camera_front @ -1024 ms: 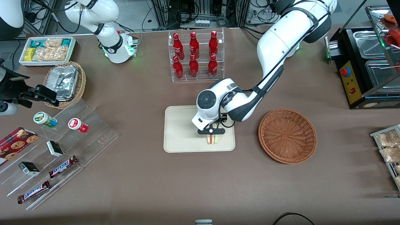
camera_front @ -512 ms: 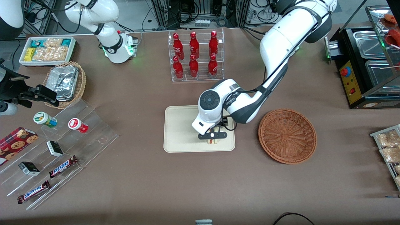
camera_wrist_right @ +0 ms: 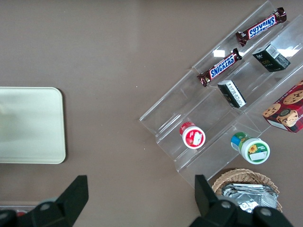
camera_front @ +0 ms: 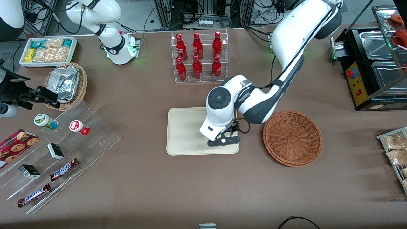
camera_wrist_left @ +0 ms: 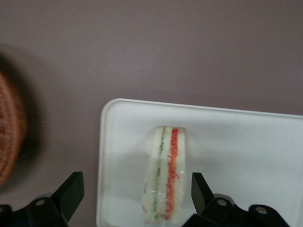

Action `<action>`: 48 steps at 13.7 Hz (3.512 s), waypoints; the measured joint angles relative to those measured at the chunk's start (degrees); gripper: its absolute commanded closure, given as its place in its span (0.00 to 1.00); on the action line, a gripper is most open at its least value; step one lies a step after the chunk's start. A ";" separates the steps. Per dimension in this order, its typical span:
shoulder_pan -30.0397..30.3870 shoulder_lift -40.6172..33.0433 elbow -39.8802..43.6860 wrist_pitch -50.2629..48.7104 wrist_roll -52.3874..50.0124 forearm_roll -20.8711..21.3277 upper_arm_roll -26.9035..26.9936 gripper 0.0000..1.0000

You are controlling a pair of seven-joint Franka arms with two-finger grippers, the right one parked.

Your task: Place sandwich from basket to tray

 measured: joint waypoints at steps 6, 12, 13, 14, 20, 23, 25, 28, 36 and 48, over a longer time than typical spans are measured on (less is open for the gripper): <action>0.00 -10.92 -1.06 -3.97 7.99 -10.42 11.90 0.00; 0.07 -21.01 -4.40 -12.34 19.46 -15.86 22.95 0.00; 0.13 -22.05 -4.56 -13.59 21.41 -16.27 24.81 0.00; 0.16 -22.97 -4.73 -14.42 22.78 -16.61 26.52 0.00; 0.46 -24.65 -5.02 -15.66 23.55 -17.34 30.23 0.00; 12.11 -25.90 -5.02 -17.41 24.62 -17.86 20.99 0.00; 17.01 -27.43 -5.01 -19.54 27.84 -18.80 17.81 0.00; 18.89 -30.26 -5.02 -23.70 32.52 -21.13 17.39 0.00; 23.19 -37.96 -6.98 -32.49 47.72 -21.57 17.33 0.00; 26.44 -44.69 -16.09 -33.93 49.52 -21.59 15.41 0.00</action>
